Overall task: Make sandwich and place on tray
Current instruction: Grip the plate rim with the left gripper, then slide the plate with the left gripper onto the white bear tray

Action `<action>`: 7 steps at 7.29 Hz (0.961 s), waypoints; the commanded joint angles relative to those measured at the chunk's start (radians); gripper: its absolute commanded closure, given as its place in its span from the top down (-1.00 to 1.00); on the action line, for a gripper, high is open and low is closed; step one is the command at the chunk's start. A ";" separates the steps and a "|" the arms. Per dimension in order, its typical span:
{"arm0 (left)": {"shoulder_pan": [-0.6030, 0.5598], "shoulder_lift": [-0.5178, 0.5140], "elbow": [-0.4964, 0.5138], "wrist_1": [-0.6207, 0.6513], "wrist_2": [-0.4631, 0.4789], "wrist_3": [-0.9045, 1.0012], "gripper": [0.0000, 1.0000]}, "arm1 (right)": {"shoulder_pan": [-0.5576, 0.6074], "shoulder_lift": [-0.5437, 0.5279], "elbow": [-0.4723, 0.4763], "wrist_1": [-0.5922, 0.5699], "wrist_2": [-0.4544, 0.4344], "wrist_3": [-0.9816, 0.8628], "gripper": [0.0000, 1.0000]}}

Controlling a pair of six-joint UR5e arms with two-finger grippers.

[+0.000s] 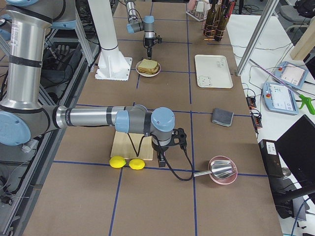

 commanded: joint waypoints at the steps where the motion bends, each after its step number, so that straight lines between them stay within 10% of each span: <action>1: 0.000 -0.003 -0.014 0.002 -0.005 0.000 -1.00 | 0.000 0.001 0.001 0.000 0.000 0.001 1.00; 7: -0.325 -0.111 0.103 0.011 -0.199 0.092 -1.00 | -0.002 -0.002 0.001 0.000 0.000 0.007 1.00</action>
